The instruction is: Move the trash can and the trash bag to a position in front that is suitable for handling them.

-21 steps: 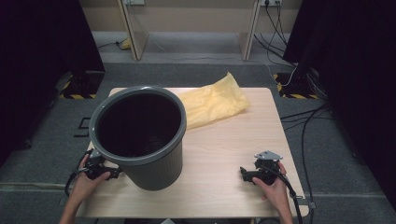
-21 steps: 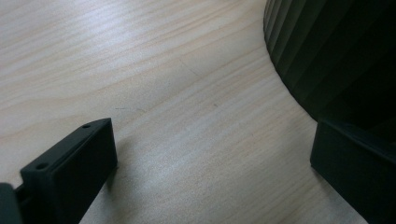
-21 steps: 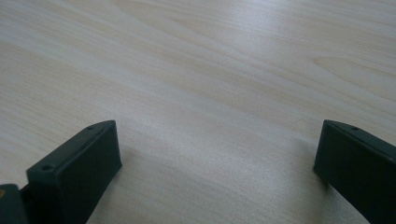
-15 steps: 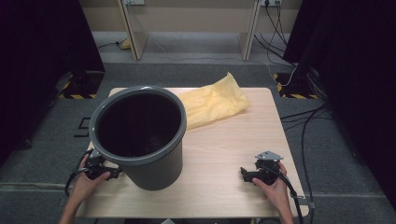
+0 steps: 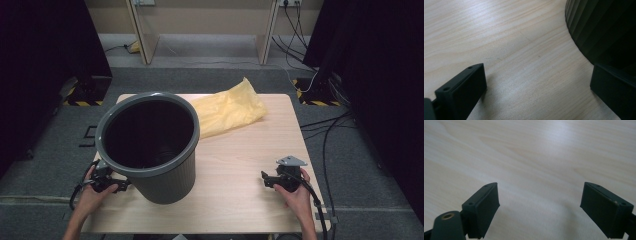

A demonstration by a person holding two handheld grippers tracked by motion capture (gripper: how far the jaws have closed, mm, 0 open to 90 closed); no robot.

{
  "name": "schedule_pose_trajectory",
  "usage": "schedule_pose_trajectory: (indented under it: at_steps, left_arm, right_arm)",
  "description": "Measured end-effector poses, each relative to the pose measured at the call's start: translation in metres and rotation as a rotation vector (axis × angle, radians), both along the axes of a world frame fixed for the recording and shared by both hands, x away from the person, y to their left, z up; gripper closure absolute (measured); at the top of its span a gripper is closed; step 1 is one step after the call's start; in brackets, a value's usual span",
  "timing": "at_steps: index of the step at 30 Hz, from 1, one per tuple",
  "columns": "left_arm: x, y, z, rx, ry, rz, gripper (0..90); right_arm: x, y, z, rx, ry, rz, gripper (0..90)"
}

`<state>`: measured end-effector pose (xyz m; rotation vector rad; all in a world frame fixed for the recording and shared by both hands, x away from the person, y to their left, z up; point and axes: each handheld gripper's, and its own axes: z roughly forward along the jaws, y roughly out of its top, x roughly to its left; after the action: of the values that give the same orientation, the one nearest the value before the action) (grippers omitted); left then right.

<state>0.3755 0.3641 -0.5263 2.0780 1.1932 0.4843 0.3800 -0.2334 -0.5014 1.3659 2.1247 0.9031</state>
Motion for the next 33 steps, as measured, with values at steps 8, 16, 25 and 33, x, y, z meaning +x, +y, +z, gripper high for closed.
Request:
schedule_pose_trajectory:
  at_steps: [8,16,25,33]
  left_arm:
    - [0.000,0.000,0.000,0.000,0.000,0.000,0.0]
    - [0.000,0.000,0.000,0.000,0.000,0.000,0.0]
    - [0.000,0.000,0.000,0.000,0.000,0.000,0.0]
    - [0.000,0.000,0.000,0.000,0.000,0.000,0.0]
  right_arm:
    - [0.037,0.017,0.018,-0.032,-0.050,0.013,16.9]
    - [0.086,0.057,0.031,-0.052,-0.067,0.083,20.7]
    - [0.132,0.104,0.033,-0.031,-0.079,0.144,26.9]
    - [0.149,0.125,0.025,-0.002,-0.080,0.153,27.2]
